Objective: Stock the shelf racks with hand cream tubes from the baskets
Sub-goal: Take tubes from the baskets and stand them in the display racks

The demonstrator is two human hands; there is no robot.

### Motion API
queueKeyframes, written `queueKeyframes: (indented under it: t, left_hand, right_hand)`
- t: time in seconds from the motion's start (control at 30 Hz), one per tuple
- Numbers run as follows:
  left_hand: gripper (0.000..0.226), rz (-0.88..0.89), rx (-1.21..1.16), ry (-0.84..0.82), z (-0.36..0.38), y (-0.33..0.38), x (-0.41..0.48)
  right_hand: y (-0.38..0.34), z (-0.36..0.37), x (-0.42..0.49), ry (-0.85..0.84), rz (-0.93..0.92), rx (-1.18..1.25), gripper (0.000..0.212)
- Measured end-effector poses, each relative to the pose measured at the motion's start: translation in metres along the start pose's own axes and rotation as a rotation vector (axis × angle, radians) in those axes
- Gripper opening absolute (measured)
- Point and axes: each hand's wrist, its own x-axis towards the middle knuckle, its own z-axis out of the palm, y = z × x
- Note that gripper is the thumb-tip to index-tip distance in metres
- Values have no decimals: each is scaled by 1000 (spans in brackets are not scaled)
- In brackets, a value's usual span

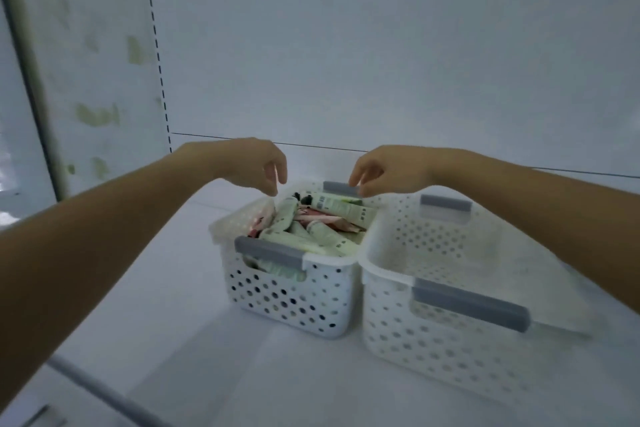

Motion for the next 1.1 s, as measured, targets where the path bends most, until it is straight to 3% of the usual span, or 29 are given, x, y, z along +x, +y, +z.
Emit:
queueKeyframes:
  t: [0.2,0.37,0.5,0.6,0.73,0.83,1.0,1.1]
  left_hand:
    - [33,190,-2,-228,5,-5,25]
    - [44,233,105,-392,4,1,33]
    - [44,249,194,-390,7,3,37]
    - [35,286,154,-326,8,0,41]
    - [24,358,-33,-271,10,-6,43]
    - [17,362,-293,-227,8,-8,39]
    - [18,252,-949,-139,1,-3,38]
    - [19,130,-1156,13,-4,14,41]
  right_hand:
    - [4,23,36,-103,167,-103,37]
    - [3,33,54,-132,253,-180,51]
    - [2,40,59,-146,308,-216,52]
    - [2,38,58,-141,308,-187,38]
    - [3,19,51,-21,256,37,19]
    - [7,1,39,106,264,438,10]
    - [17,-17,23,362,294,1120,8]
    - [23,-21,9,464,274,1394,6]
